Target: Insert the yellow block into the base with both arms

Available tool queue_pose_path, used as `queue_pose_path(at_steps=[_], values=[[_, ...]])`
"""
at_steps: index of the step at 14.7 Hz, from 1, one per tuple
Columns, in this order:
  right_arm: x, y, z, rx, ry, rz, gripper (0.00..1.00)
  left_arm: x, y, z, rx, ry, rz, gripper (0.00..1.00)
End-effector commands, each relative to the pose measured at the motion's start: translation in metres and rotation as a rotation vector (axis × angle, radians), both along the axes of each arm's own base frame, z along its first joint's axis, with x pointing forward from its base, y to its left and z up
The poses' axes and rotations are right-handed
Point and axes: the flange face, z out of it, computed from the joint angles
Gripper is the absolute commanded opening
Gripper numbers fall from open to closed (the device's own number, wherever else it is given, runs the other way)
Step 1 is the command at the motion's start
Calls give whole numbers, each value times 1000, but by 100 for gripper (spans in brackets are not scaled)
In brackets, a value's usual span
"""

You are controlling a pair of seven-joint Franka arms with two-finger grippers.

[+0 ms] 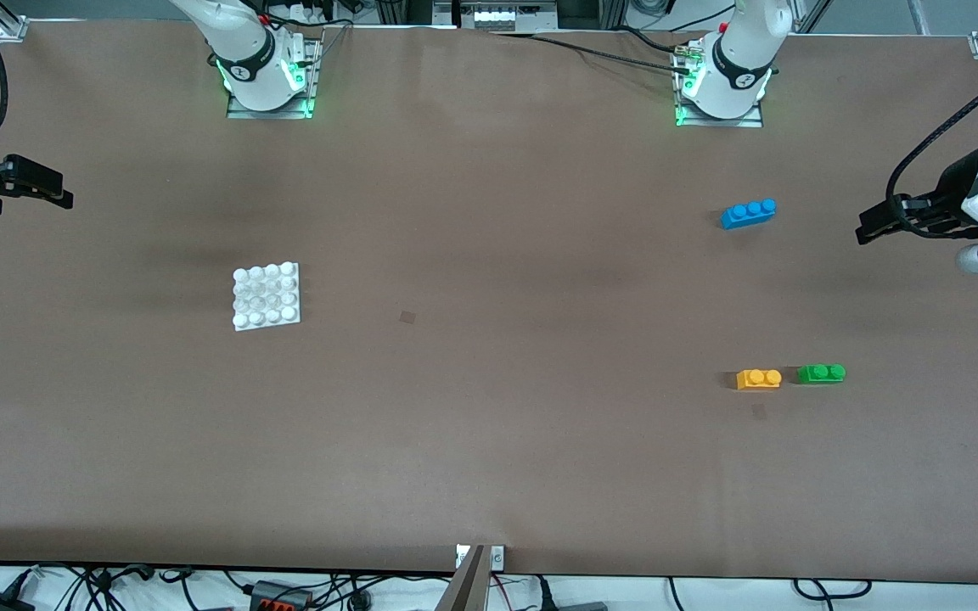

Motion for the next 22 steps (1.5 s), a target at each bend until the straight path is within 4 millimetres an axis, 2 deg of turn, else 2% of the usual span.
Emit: queue_pose_path(at_steps=[1, 11, 16, 18, 22], values=[[-2, -1, 5, 2, 4, 1, 100, 1, 4, 4, -43, 1, -12, 100], [-3, 3, 4, -3, 14, 22, 100, 1, 4, 4, -41, 1, -15, 100], [-8, 5, -2, 0, 75, 14, 100, 1, 4, 4, -44, 2, -36, 100], [-5, 2, -11, 3, 97, 20, 100, 1, 7, 4, -44, 1, -55, 100], [-7, 12, -14, 11, 130, 31, 100, 1, 7, 4, -46, 1, -55, 100]])
